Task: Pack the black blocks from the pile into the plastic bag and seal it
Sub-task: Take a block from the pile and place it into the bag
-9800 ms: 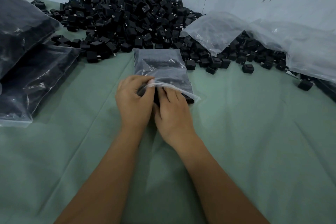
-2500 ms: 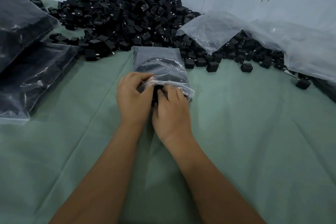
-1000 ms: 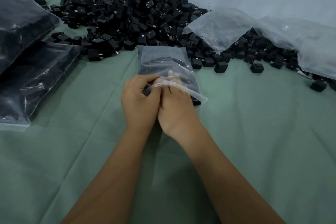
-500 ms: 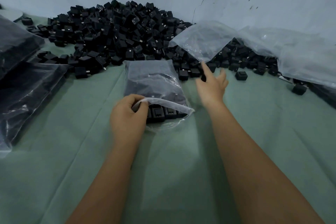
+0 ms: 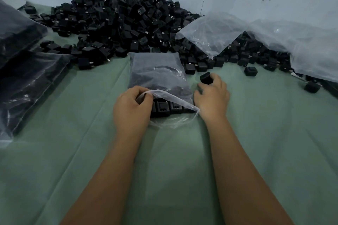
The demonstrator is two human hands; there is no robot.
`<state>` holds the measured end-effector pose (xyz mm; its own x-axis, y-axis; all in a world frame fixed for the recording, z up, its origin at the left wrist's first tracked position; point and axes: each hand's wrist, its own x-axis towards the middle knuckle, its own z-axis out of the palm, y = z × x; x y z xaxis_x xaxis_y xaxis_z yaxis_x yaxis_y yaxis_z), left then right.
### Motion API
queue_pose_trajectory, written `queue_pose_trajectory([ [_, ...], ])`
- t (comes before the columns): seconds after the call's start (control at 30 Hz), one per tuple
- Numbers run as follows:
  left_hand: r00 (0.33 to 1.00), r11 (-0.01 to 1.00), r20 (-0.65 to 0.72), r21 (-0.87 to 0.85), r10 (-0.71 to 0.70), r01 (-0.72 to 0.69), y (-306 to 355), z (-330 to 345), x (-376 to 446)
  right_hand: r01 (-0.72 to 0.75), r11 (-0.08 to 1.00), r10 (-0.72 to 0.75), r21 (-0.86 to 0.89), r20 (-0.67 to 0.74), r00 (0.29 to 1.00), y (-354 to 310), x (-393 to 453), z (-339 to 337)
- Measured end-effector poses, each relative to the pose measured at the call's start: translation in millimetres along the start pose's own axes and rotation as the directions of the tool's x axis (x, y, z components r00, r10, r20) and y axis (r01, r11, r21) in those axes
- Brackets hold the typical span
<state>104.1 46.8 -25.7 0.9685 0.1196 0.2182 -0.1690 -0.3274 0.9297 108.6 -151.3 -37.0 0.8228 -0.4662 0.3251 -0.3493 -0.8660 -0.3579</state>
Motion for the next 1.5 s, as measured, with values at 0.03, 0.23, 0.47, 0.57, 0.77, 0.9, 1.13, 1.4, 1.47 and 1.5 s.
queue_pose_trajectory([
  [0.03,1.0,1.0,-0.002,-0.004,-0.005,0.005,0,0,0,0.011,1.0,-0.01,0.029,-0.011,1.0,1,-5,-1],
  [0.23,1.0,1.0,-0.004,-0.015,0.0,0.0,2,-1,-3,-0.071,0.918,0.173,0.39,-0.231,0.958,4,-26,-14],
  [0.47,1.0,0.998,0.014,-0.063,0.0,0.001,2,-4,-6,-0.249,0.775,0.295,0.581,0.016,0.955,13,-25,-13],
  [0.57,1.0,0.997,0.017,-0.071,-0.001,0.002,1,-4,-6,-0.309,0.776,0.318,0.55,0.082,0.944,15,-23,-12],
  [0.77,1.0,0.998,0.013,-0.066,-0.006,0.007,0,-3,-5,-0.181,0.867,0.198,0.465,0.013,0.98,11,-24,-14],
  [0.9,1.0,0.999,0.011,-0.049,-0.006,0.007,0,-2,-3,-0.185,0.877,0.2,0.443,0.013,0.98,10,-22,-14],
  [1.13,1.0,0.997,0.012,-0.074,0.008,-0.007,1,-3,-3,-0.162,0.591,0.468,0.79,-0.173,0.867,-3,-42,-30],
  [1.4,0.956,0.952,-0.109,-0.118,0.271,-0.283,1,-6,-7,0.252,0.731,-0.1,0.634,-0.266,0.959,-58,-102,-25],
  [1.47,0.934,0.936,-0.136,-0.081,0.331,-0.344,2,-7,-9,0.299,0.802,-0.253,0.516,-0.16,0.954,-66,-103,-22],
  [1.5,0.926,0.93,-0.144,-0.065,0.35,-0.361,2,-7,-9,0.324,0.823,-0.305,0.466,-0.118,0.945,-68,-103,-21],
])
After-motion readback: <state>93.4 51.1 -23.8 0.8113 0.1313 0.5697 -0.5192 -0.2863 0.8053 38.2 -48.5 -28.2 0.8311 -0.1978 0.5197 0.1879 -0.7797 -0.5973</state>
